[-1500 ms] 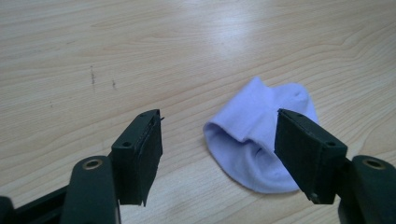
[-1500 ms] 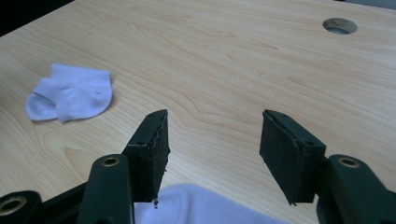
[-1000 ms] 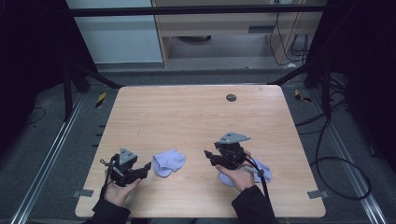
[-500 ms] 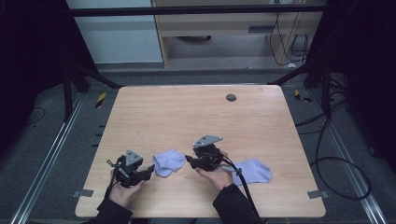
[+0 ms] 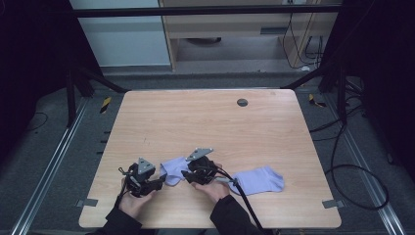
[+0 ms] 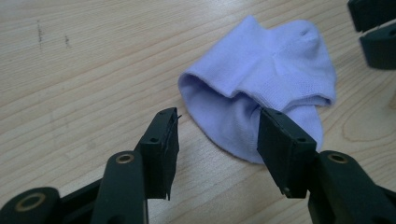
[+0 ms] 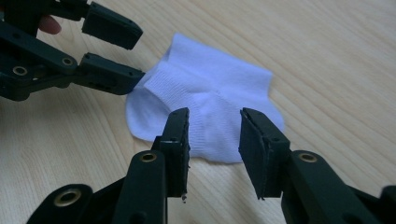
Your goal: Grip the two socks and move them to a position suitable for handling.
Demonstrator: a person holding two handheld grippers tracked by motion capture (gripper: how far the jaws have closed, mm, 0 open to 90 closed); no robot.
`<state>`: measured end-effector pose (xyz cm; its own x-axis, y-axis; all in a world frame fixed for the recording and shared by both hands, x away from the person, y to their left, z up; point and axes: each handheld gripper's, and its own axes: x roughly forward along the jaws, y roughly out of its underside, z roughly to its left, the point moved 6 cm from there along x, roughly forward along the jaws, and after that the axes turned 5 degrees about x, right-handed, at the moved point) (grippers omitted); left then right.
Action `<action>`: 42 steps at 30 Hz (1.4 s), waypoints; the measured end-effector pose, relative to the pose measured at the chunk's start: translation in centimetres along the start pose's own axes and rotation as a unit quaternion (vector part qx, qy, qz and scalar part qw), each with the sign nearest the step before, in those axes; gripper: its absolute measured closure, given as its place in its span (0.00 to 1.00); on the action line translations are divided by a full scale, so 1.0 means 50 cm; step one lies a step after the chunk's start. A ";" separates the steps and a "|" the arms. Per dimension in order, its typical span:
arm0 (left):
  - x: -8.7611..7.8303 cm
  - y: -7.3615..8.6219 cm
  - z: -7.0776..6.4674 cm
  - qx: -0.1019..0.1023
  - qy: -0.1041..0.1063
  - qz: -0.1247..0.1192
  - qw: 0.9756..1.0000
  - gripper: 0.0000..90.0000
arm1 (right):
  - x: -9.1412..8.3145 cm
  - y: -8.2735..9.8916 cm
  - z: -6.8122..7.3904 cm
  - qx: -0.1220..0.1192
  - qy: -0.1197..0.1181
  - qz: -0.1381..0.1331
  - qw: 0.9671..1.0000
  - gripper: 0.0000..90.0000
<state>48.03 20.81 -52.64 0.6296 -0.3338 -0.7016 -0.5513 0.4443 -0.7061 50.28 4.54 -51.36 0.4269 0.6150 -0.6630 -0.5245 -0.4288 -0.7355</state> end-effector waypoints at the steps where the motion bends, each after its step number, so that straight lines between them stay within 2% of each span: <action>1: 0.001 0.000 -0.001 0.000 0.001 0.000 1.000 0.53 | 0.004 0.001 0.003 -0.001 0.000 0.004 1.000 0.70; 8: 0.011 0.003 -0.007 0.005 0.006 0.012 1.000 0.57 | 0.034 0.016 0.016 -0.016 -0.006 0.030 0.999 0.73; 12: 0.015 0.005 -0.008 0.004 0.007 0.015 1.000 0.59 | 0.045 0.020 0.018 -0.017 -0.008 0.037 0.999 0.75; 22: 0.020 0.008 -0.012 0.006 0.013 0.022 1.000 0.65 | 0.050 0.023 0.016 -0.012 -0.006 0.047 0.999 0.91; 24: 0.020 0.008 -0.013 0.004 0.017 0.022 1.000 0.67 | 0.048 0.021 0.017 -0.013 -0.008 0.041 0.999 0.92; 27: 0.020 0.008 -0.013 0.005 0.022 0.024 0.999 0.72 | 0.042 0.018 0.018 0.000 -0.015 0.027 1.000 0.92; 31: 0.020 0.006 -0.016 0.007 0.030 0.026 0.999 0.78 | 0.025 0.008 0.018 0.008 -0.016 0.001 1.000 0.92; 37: 0.018 0.004 -0.019 0.012 0.044 0.032 0.998 0.93 | 0.004 -0.009 0.015 0.021 -0.010 -0.032 0.999 0.92; 42: 0.012 0.002 -0.025 0.020 0.057 0.036 0.998 0.95 | -0.011 -0.023 0.002 0.042 0.000 -0.053 0.998 0.92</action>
<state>47.65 19.61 -53.26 0.5222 -0.3910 -0.7579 -0.5683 0.5031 -0.6511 50.55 4.75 -50.15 0.4827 0.6543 -0.5822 -0.5358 -0.3052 -0.7872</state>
